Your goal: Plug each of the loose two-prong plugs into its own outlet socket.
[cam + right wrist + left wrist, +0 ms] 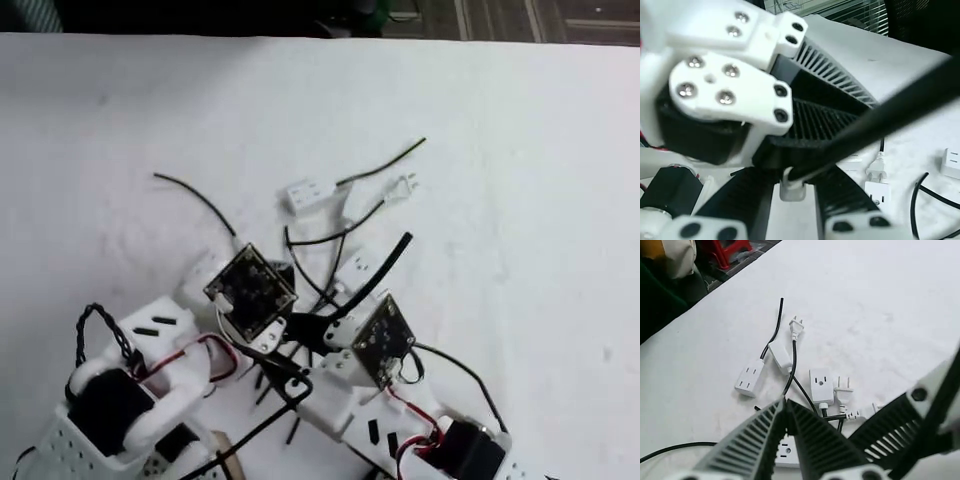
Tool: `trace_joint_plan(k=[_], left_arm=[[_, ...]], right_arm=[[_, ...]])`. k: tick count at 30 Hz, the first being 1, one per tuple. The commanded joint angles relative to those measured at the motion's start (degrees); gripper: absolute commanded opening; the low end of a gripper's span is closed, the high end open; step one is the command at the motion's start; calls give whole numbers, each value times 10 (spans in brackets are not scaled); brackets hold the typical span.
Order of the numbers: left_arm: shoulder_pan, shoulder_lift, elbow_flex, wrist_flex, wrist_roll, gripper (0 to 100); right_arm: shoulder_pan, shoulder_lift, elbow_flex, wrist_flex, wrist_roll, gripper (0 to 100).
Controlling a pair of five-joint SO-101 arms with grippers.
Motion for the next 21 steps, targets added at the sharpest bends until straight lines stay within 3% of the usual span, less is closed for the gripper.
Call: trace_joint_plan(k=[1,6,16,21], left_arm=[[8,0,0,-1,-4,23],[-25,-3,-9,-2,0,23],[-330,-211,-4,4,3,23],[-429,-266,57,1,25,23]], right_arm=[[-3,-6,-3,0,6,17],[-3,-6,-3,0,6,17],[-2,-5,-3,-1,7,17],[22,6,-5,-12,45,16]])
